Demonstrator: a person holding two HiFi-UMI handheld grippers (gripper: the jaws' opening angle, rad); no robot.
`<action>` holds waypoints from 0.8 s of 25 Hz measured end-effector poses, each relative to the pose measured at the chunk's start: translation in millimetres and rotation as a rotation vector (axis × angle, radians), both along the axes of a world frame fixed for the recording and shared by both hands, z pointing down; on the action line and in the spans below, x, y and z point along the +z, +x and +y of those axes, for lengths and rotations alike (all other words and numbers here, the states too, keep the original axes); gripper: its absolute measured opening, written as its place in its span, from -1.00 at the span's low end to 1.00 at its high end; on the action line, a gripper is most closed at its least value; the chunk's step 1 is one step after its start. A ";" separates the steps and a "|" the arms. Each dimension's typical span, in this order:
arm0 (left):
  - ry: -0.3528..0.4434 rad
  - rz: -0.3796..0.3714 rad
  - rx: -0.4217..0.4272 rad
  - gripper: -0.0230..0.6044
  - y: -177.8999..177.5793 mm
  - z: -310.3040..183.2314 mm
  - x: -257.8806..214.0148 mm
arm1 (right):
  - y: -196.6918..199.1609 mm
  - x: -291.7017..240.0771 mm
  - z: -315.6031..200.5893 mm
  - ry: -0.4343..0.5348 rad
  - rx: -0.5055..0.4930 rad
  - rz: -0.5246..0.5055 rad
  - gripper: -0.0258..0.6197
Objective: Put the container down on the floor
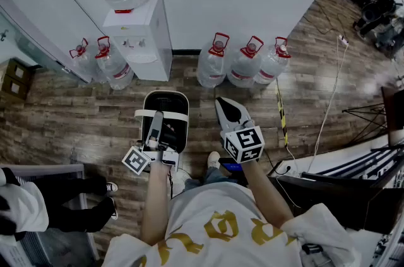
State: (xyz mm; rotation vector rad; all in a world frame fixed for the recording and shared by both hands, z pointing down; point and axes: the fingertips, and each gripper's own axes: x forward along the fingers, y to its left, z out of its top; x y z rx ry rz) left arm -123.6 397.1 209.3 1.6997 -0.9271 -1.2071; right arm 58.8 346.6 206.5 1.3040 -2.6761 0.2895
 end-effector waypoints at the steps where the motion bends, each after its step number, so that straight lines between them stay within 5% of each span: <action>1: -0.002 0.000 0.001 -0.68 0.5 -1.1 1.0 | 0.6 0.4 -0.7 0.001 0.000 0.002 -0.85; 20: -0.038 -0.012 -0.013 -0.68 7.5 -20.0 15.8 | 18.8 12.3 -17.3 -0.022 -0.002 -0.013 -0.84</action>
